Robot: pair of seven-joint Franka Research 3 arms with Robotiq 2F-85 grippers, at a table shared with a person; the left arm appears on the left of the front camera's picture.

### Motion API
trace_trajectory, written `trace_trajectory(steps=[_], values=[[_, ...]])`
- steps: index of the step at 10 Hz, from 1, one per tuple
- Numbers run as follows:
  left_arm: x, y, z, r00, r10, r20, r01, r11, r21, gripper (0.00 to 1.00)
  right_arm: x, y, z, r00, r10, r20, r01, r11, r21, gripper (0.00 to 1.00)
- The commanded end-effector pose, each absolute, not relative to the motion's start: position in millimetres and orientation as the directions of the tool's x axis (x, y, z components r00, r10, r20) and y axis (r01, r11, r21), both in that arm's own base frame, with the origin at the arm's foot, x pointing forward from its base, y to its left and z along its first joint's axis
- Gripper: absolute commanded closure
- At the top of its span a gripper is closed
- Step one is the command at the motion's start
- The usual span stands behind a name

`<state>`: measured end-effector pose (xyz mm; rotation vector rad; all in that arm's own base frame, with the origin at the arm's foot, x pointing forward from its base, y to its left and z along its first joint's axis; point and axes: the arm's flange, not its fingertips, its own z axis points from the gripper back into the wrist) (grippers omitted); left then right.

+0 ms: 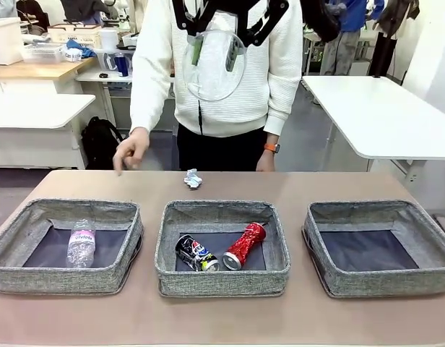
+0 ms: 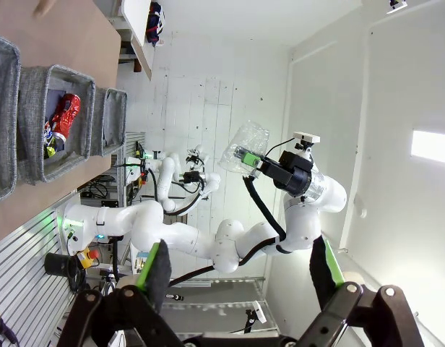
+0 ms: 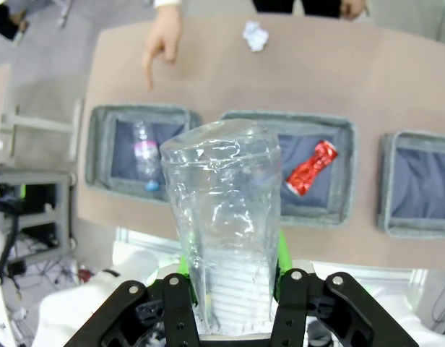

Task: Sort the waste into the appropriate baskets.
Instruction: Place the picked waste into the Fabric basket indicated by the person.

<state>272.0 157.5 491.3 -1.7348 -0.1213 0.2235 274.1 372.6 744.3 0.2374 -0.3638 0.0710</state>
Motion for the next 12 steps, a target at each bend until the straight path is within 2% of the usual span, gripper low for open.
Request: trace_trajectory(steps=[1,5,7,9,10,11,12], values=[[271,157,494,0.976,0.207,-0.059,-0.019,-0.193,-0.981,0.0,273,371,745,0.937,0.031,0.348,-0.117,0.966,0.229,0.54],[271,157,494,0.976,0.207,-0.059,-0.019,-0.193,-0.981,0.0,274,373,744,0.932,0.026,0.36,-0.111,0.97,0.217,0.54],[271,157,494,0.976,0.207,-0.059,-0.019,-0.193,-0.981,0.0,284,403,722,0.88,0.266,0.395,-0.356,0.918,0.176,0.54],[271,157,494,0.976,0.207,-0.059,-0.019,-0.193,-0.981,0.0,309,481,681,0.748,0.516,0.418,-0.621,0.767,0.163,0.54],[271,157,494,0.976,0.207,-0.059,-0.019,-0.193,-0.981,0.0,324,522,646,0.672,0.623,0.4,-0.721,0.675,0.159,0.54],[271,157,494,0.976,0.207,-0.059,-0.019,-0.193,-0.981,0.0,335,555,611,0.586,0.718,0.376,-0.796,0.597,0.1,0.54],[271,157,494,0.976,0.207,-0.059,-0.019,-0.193,-0.981,0.0,339,579,576,0.416,0.806,0.42,-0.888,0.461,-0.005,0.54]])
